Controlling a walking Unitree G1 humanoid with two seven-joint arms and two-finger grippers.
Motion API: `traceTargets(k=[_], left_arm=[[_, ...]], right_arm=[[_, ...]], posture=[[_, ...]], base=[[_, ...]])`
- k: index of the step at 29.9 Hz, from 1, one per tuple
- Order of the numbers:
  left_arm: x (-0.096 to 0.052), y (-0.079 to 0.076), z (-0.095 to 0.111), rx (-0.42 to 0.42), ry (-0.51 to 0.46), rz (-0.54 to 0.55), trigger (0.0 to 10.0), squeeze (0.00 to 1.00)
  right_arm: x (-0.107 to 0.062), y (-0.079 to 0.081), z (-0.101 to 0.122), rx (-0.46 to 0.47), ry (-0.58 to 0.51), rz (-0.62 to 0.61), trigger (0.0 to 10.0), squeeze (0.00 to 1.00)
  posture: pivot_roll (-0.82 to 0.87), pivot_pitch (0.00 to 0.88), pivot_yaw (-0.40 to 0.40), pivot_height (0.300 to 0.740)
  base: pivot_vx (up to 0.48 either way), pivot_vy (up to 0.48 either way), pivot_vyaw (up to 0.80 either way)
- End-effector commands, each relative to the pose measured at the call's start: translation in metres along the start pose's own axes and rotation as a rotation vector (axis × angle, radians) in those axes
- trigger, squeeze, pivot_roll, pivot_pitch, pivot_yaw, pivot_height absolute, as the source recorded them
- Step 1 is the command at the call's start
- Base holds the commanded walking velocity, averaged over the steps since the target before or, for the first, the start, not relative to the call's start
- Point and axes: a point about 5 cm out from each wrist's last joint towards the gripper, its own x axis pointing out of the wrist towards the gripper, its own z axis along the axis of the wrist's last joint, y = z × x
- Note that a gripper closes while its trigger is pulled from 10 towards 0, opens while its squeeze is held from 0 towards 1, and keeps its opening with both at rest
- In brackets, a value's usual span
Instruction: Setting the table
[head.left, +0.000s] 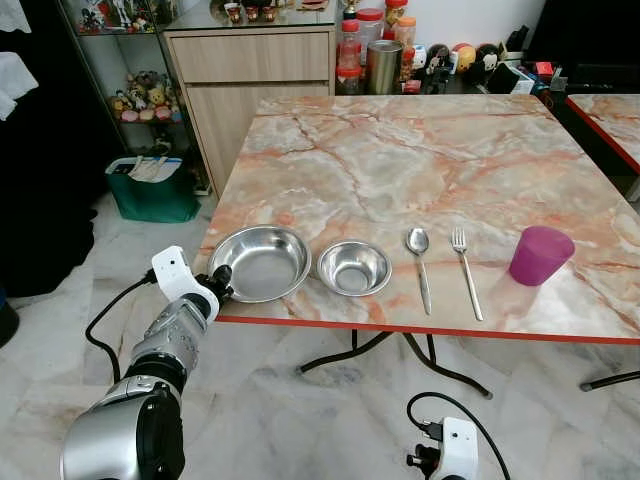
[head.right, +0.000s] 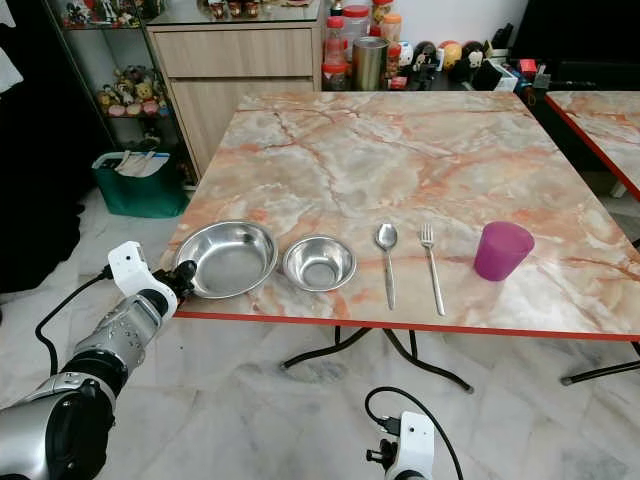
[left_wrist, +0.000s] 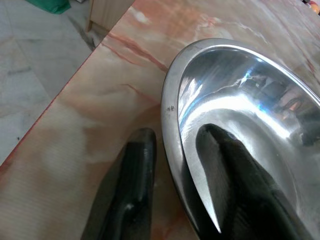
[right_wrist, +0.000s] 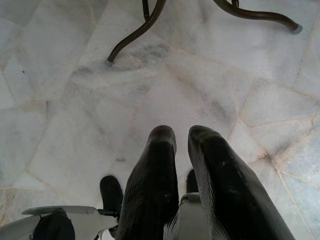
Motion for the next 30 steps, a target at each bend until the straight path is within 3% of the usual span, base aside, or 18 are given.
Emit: traceTargets(k=[1,16,19,24,25,26,27,28,29,30], left_arm=[[-0.001,0.005,-0.001,0.005,0.014,0.016,0.0,0.0],[-0.002,0.009,0.0,-0.012,-0.001,0.039,0.0,0.0],[-0.003,0.013,0.013,-0.098,-0.095,0.049,0.0,0.0],[-0.006,0.022,0.029,-0.169,-0.199,0.086,0.0,0.0],[-0.008,0.027,0.035,-0.191,-0.237,0.108,1.0,0.0],[-0.01,0.033,0.041,-0.211,-0.275,0.13,3.2,0.0],[-0.012,0.039,0.046,-0.22,-0.306,0.153,8.2,0.0],[-0.015,0.045,0.05,-0.229,-0.338,0.179,10.0,0.0],[-0.02,0.056,0.056,-0.235,-0.374,0.225,10.0,0.0],[-0.02,0.056,0.056,-0.235,-0.374,0.225,10.0,0.0]], right_arm=[[0.0,0.002,-0.001,-0.004,0.002,0.005,10.0,0.0],[0.0,0.001,0.0,-0.006,0.003,0.006,10.0,0.0],[0.0,0.002,0.0,-0.006,0.002,0.008,10.0,0.0],[0.0,0.002,-0.001,-0.006,0.003,0.008,10.0,0.0],[0.0,0.002,-0.001,-0.006,0.003,0.007,10.0,0.0],[0.0,0.001,-0.001,-0.006,0.004,0.006,10.0,0.0],[0.0,0.001,-0.001,-0.006,0.004,0.006,10.0,0.0],[0.0,0.001,-0.001,-0.006,0.004,0.005,10.0,0.0],[0.0,0.001,0.0,-0.006,0.002,0.006,10.0,0.0],[0.0,0.001,0.0,-0.006,0.002,0.006,10.0,0.0]], posture=[[0.04,0.0,0.034,0.74],[0.04,0.0,0.031,0.74],[0.04,0.0,0.031,0.74],[0.05,0.0,0.029,0.74],[0.05,0.0,0.028,0.74],[0.05,0.0,0.028,0.74],[0.05,0.0,0.028,0.74],[0.05,0.0,0.028,0.74],[0.05,0.0,0.026,0.74],[0.05,0.0,0.026,0.74]], base=[[0.0,0.0,0.0],[0.0,0.0,0.0],[0.0,0.0,0.0],[0.0,0.0,0.0],[0.0,0.0,0.0],[0.0,0.0,0.0],[0.0,0.0,0.0],[0.0,0.0,0.0],[0.0,0.0,0.0],[0.0,0.0,0.0]])
